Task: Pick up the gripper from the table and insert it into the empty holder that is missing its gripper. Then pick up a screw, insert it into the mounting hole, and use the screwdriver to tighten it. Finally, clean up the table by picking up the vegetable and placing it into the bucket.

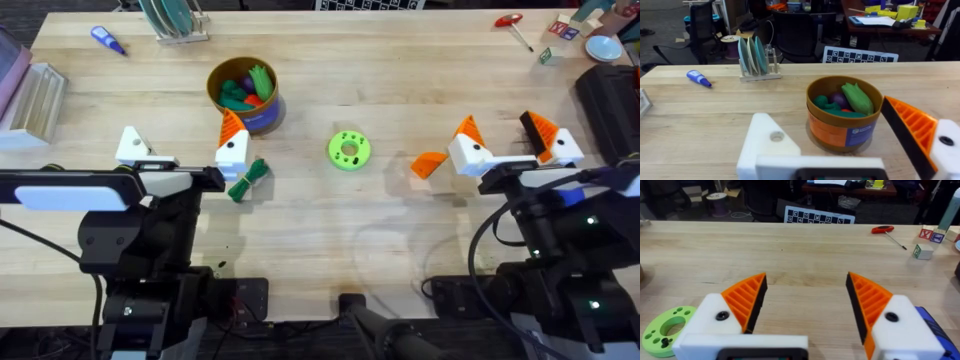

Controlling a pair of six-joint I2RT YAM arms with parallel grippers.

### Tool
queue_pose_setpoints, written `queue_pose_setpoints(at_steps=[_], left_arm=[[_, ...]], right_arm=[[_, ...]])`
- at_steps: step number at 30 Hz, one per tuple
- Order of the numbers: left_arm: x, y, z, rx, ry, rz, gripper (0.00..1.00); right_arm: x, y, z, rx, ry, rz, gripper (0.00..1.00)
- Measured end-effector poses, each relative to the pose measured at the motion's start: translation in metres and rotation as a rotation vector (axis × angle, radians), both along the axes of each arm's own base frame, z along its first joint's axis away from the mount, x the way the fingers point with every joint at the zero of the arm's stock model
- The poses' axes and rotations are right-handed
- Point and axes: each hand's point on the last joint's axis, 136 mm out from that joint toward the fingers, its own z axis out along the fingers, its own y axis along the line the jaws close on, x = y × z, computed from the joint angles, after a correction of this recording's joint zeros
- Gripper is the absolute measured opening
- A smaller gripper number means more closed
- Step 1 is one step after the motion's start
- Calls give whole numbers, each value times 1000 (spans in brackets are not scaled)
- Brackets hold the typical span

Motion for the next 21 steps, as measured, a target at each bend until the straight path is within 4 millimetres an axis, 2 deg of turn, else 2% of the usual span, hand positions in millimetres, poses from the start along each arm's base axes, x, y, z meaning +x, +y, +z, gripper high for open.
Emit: queue_pose_setpoints(at_steps=[10,16,18,21], left_arm=[[0,0,1,0,-4,0,987],[-3,-1,-16,7,90,-8,987],[-8,-3,-7,27,116,-21,985],[-15,-8,25,61,106,-50,985]], right_arm=[[0,0,0,0,2,1,965],[0,0,11,0,-40,1,966],[-2,0,5,0,1,1,966],[-9,1,6,1,79,6,966]])
